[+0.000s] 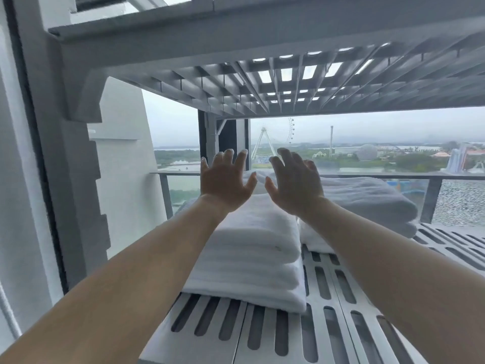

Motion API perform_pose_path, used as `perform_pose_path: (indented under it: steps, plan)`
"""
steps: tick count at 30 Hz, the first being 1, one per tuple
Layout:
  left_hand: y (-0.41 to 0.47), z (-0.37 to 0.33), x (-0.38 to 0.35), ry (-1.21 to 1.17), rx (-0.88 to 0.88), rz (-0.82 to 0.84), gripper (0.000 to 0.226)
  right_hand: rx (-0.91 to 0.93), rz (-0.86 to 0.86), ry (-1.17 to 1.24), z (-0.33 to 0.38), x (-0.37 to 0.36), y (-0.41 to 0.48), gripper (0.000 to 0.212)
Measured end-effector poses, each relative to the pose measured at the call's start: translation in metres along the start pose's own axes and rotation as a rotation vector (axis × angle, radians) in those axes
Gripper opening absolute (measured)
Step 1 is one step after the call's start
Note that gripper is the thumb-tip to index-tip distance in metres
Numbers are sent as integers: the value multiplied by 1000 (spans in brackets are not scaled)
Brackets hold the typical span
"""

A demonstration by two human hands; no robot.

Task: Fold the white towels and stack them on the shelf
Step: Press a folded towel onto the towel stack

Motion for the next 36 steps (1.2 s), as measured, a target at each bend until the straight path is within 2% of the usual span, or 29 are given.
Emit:
perform_pose_path:
  steps: [7,13,17,23,26,30,34,36]
  plan:
    - [18,5,-32,18,15,33,48,-14,26,48,-11,-31,19,44]
    - [30,7,-64,18,23,110,51,19,5,91,-20,-50,40,50]
    - [37,5,-79,66,-14,150,53,48,60,209,-23,-66,50,58]
    - [49,9,-94,88,-41,163,58,42,76,249,-20,-91,56,63]
    - [31,10,-110,15,0,223,55,4,139,288,-21,-106,43,65]
    - [13,15,-122,-96,145,275,53,-68,248,371,-25,-119,26,75]
    - [11,12,-118,-118,159,274,54,-58,294,348,-27,-122,21,82]
    - [9,11,-117,-138,163,328,57,-47,306,327,-26,-122,21,83]
Point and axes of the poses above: each hand's wrist, its own y-axis towards the middle knuckle, its own x-axis out of the back of the hand, z = x × y, the point moved 1 cm from there along y, towards the middle knuckle, and after that the axes turned 12 degrees about -z, right-handed, at the moved point
